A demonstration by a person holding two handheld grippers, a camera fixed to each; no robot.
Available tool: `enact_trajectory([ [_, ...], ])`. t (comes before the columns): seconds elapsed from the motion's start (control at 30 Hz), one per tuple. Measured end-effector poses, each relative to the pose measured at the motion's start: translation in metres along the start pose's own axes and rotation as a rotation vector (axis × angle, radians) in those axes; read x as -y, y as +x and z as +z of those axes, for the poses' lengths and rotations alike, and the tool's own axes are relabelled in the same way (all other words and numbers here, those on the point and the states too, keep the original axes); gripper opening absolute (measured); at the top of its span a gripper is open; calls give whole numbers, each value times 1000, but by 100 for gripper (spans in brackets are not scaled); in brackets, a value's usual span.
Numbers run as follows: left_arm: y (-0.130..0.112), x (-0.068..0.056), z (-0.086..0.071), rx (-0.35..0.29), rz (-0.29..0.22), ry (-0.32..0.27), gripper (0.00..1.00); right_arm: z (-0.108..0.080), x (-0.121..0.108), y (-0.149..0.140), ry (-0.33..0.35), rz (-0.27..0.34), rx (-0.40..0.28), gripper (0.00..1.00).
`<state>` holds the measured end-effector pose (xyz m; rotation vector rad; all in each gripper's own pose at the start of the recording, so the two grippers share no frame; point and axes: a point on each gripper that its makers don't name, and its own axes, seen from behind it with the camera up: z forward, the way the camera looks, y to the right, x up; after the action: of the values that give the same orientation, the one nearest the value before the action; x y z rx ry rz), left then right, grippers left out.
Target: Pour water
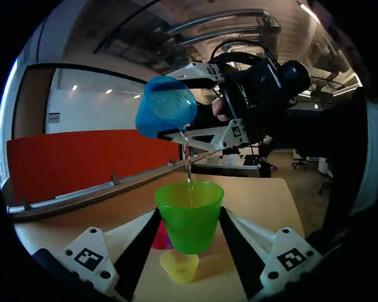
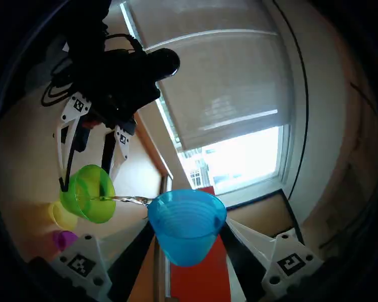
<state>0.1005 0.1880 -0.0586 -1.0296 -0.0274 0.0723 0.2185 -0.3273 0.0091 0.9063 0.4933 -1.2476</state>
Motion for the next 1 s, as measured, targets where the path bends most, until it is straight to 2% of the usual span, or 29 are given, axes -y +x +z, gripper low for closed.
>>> enact_trajectory([
  [0.6, 0, -1, 0, -3, -1, 8, 83, 1, 0, 6, -5, -37, -9, 89],
  [1.0, -1, 1, 1, -8, -7, 11, 83, 2, -2, 6, -13, -90, -1, 89],
])
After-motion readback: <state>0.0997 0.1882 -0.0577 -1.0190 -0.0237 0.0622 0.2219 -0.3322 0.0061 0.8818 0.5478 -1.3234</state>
